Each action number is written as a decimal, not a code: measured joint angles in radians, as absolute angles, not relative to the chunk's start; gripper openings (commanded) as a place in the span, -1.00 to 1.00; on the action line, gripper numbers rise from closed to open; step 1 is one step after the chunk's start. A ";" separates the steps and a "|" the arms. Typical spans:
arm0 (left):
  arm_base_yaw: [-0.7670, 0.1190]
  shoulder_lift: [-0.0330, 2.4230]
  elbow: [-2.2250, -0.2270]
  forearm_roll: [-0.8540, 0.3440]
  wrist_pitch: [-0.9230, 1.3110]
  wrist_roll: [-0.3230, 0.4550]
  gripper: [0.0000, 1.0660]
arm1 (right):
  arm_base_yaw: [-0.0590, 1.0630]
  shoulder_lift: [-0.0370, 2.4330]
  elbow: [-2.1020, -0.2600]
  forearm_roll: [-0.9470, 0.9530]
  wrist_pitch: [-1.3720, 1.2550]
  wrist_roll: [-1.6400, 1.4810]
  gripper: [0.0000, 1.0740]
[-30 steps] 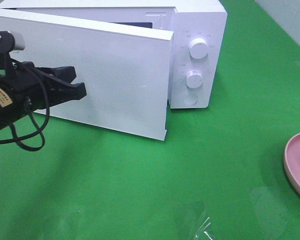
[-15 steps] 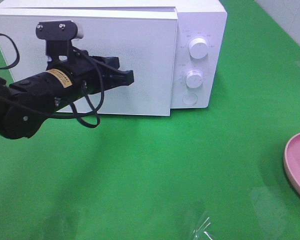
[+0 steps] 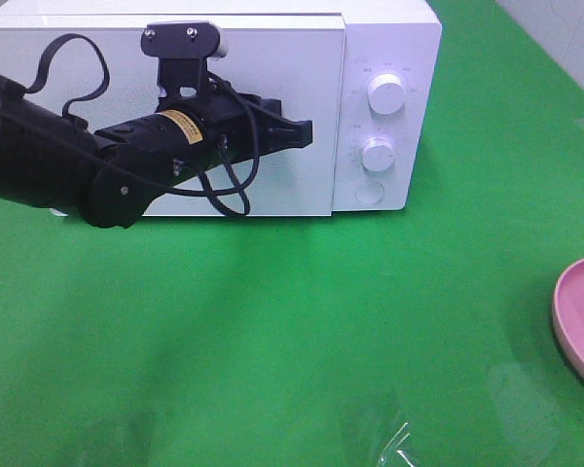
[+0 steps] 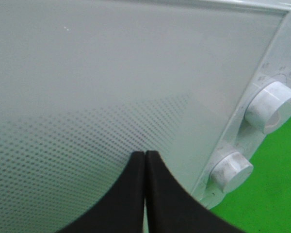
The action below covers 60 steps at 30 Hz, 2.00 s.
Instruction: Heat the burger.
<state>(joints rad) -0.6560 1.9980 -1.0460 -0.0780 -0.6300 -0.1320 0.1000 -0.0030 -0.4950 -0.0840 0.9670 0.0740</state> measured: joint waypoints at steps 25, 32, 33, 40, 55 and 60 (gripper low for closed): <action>-0.707 1.941 -1.039 -0.213 -0.303 0.000 -0.76 | 0.100 -0.003 -0.495 -0.084 0.967 0.074 0.39; -0.734 1.877 -1.008 -0.203 -0.051 0.000 0.88 | 0.100 -0.003 -0.495 -0.084 0.967 0.074 0.39; -0.734 1.856 -1.008 -0.203 0.011 0.000 0.84 | 0.100 -0.003 -0.495 -0.084 0.967 0.074 0.39; -0.734 1.764 -1.008 -0.188 0.336 0.000 0.83 | 0.100 -0.003 -0.495 -0.084 0.967 0.074 0.39; -0.535 1.511 -1.008 -0.140 0.819 -0.040 0.83 | 0.100 -0.003 -0.495 -0.084 0.967 0.074 0.39; -0.341 1.429 -1.008 -0.139 0.954 -0.029 0.83 | 0.100 -0.003 -0.495 -0.084 0.967 0.074 0.39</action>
<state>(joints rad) -0.3410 1.4290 -1.0080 -0.1390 0.9540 -0.0290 0.1000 -0.0030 -0.4950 -0.0840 0.9670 0.0740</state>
